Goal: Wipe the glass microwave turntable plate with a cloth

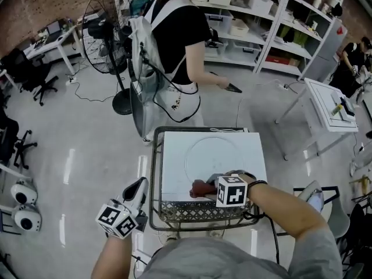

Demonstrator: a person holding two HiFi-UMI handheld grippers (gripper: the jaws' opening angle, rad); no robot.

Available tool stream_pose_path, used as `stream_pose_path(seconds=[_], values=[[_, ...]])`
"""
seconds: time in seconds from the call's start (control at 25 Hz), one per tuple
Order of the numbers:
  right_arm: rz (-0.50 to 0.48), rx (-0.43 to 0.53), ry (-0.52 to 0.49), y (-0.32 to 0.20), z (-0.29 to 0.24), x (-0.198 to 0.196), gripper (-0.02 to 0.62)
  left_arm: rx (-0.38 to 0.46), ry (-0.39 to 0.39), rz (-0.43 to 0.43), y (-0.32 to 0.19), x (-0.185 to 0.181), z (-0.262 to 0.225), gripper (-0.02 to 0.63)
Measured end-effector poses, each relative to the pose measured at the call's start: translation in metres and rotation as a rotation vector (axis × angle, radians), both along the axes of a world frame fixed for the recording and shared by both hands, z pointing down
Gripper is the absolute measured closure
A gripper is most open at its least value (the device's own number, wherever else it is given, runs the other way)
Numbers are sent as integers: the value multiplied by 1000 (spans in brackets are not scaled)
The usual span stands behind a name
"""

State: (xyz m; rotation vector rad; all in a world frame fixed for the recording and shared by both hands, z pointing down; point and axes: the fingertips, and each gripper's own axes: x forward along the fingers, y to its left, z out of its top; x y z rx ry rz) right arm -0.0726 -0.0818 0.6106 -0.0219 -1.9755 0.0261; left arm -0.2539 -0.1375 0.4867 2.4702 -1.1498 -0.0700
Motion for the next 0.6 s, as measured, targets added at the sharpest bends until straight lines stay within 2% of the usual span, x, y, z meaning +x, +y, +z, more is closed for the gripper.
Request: stream_pose_path(seconds=[0.28,0.6], values=[[56,-22,46,9,-1,55,531,5,-6,45,-6,27,-4,606],[86,-19,88,23,3,138,531,12,-14,40,5,79,-9,606]])
